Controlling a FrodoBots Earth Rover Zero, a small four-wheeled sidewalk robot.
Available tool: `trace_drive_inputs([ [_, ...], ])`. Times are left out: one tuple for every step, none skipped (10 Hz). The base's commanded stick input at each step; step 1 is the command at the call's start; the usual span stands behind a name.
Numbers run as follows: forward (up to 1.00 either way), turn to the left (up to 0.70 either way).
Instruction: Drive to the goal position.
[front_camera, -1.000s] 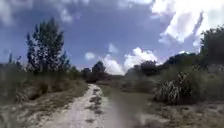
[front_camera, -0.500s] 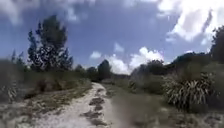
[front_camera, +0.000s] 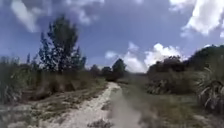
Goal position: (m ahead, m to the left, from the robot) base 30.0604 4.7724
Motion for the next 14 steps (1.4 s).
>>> trace_drive_inputs([
  [1.00,0.00],
  [1.00,0.00],
  [1.00,0.00],
  [1.00,0.00],
  [1.00,0.00],
  [1.00,0.00],
  [1.00,0.00],
  [1.00,0.00],
  [1.00,0.00],
  [1.00,0.00],
  [1.00,0.00],
  [1.00,0.00],
  [1.00,0.00],
  [1.00,0.00],
])
